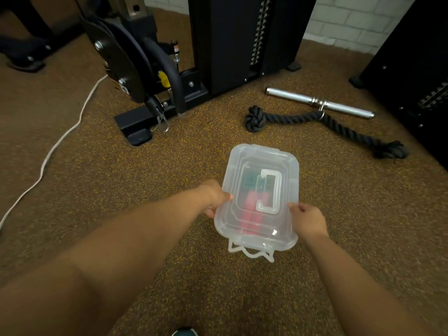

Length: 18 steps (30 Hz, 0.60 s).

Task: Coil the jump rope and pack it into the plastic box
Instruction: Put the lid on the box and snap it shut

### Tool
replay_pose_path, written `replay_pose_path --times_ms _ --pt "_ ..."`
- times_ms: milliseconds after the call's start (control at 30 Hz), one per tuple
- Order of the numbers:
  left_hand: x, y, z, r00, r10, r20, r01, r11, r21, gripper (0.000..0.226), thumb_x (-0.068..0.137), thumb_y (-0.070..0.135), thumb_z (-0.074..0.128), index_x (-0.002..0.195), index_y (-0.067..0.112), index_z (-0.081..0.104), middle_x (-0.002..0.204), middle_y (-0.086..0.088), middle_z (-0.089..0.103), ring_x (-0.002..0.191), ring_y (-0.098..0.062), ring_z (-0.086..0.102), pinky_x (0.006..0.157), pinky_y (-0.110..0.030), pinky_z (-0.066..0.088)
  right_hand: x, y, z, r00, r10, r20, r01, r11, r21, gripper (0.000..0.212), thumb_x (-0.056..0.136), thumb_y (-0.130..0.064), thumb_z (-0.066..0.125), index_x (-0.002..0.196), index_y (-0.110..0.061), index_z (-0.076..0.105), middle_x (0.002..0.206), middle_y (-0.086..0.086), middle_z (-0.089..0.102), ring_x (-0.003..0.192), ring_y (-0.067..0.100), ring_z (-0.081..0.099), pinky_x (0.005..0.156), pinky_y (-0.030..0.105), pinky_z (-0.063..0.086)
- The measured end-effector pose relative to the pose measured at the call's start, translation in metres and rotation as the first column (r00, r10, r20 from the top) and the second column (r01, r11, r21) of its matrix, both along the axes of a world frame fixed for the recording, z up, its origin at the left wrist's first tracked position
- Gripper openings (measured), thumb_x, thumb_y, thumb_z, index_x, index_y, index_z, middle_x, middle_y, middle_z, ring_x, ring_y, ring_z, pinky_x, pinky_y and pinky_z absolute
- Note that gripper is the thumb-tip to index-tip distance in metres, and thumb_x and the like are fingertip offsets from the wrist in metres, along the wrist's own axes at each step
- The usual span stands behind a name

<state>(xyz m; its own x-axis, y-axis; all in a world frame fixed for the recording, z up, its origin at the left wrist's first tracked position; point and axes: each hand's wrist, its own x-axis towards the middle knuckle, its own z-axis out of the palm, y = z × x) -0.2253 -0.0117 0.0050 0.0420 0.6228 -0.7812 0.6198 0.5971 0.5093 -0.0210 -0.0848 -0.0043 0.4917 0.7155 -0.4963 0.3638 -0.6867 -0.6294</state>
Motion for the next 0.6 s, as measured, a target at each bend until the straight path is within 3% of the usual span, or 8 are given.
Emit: replay_pose_path --times_ms 167,400,500,600 --pt "0.018 -0.022 -0.008 1.0 -0.005 -0.018 0.006 1.0 0.011 0.036 0.093 0.026 0.057 0.12 0.002 0.058 0.112 -0.016 0.068 0.093 -0.028 0.07 0.076 -0.038 0.06 0.016 -0.026 -0.003 1.0 -0.027 0.0 0.027 1.0 -0.001 0.031 0.095 -0.029 0.048 0.114 -0.012 0.065 0.105 0.015 0.068 0.094 0.031 0.061 0.081 0.038 0.048" --pt "0.033 -0.039 -0.014 0.996 -0.06 -0.064 0.064 0.995 0.072 0.038 0.092 0.034 0.056 0.119 0.007 0.062 0.111 -0.013 0.069 0.094 -0.03 0.069 0.083 -0.043 0.058 0.029 -0.05 -0.007 0.996 -0.085 0.014 0.085 0.996 -0.002 0.038 0.096 -0.032 0.047 0.125 -0.01 0.06 0.12 0.016 0.065 0.107 0.034 0.059 0.083 0.034 0.043" --pt "0.037 -0.045 -0.014 0.985 -0.106 -0.139 0.132 0.972 0.194 0.035 0.094 0.03 0.052 0.121 0.01 0.06 0.117 -0.011 0.066 0.103 -0.03 0.065 0.091 -0.04 0.053 0.032 -0.049 -0.006 0.994 -0.107 -0.016 0.106 0.994 -0.023 0.042 0.096 -0.034 0.049 0.13 -0.011 0.057 0.128 0.014 0.061 0.114 0.033 0.056 0.09 0.035 0.043" --pt "0.043 -0.057 -0.017 0.961 -0.135 -0.239 0.223 0.893 0.391 0.028 0.096 0.021 0.045 0.123 0.014 0.05 0.123 -0.01 0.058 0.111 -0.031 0.058 0.091 -0.037 0.047 0.033 -0.053 -0.004 0.989 -0.133 -0.064 0.13 0.99 -0.055 0.044 0.095 -0.036 0.051 0.129 -0.009 0.058 0.126 0.015 0.061 0.115 0.033 0.056 0.093 0.036 0.043"
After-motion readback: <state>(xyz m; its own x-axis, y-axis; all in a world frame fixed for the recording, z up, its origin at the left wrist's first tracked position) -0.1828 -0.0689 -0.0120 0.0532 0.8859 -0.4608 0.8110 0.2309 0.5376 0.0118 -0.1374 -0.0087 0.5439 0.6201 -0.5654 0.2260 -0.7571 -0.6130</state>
